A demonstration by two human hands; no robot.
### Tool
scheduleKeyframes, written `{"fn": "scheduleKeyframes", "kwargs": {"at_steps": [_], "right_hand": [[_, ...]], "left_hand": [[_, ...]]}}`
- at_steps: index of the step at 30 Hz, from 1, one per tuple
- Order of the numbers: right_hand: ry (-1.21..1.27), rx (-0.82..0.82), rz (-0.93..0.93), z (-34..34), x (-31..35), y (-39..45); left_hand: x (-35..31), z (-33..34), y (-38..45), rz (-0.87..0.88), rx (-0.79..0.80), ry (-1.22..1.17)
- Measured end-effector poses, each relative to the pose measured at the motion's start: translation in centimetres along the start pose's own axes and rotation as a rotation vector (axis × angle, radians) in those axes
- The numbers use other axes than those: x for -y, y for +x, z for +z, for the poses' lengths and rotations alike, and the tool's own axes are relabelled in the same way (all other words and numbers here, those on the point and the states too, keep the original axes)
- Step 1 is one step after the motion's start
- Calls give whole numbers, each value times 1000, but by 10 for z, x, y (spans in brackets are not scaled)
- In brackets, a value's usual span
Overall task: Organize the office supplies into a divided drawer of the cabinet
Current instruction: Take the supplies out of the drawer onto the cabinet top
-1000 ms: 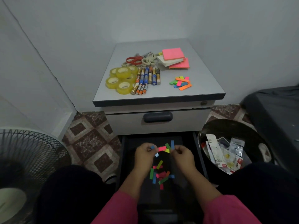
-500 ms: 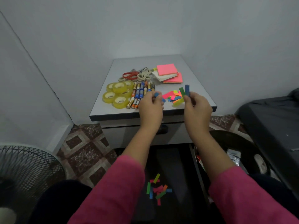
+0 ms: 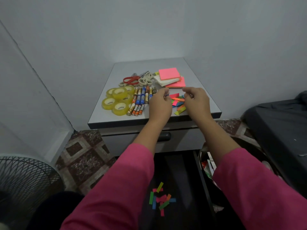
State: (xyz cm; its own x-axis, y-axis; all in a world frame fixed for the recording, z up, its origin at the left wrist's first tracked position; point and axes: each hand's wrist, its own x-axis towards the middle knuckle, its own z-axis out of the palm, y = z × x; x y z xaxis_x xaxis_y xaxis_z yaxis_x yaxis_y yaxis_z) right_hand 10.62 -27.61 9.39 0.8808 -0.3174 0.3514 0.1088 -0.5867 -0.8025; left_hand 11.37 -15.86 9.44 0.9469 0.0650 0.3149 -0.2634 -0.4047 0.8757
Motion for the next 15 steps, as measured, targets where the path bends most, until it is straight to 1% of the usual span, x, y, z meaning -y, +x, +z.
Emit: {"fn": "scheduleKeyframes", "kwargs": {"at_steps": [3,6,8,15], "right_hand": [[134,82,7,-9,-5,-4],[89,198,-23,-17,-8,-3],[56,245,-18,-18,-8,0],[-15,133,-51,-2,-5,5]], "left_hand": [[3,-5,-1,10,26,-29],[4,-9,-2,28,61,-61],[5,-9,-1,43,76,-64],[7,-9,0,91,119,-84]]}}
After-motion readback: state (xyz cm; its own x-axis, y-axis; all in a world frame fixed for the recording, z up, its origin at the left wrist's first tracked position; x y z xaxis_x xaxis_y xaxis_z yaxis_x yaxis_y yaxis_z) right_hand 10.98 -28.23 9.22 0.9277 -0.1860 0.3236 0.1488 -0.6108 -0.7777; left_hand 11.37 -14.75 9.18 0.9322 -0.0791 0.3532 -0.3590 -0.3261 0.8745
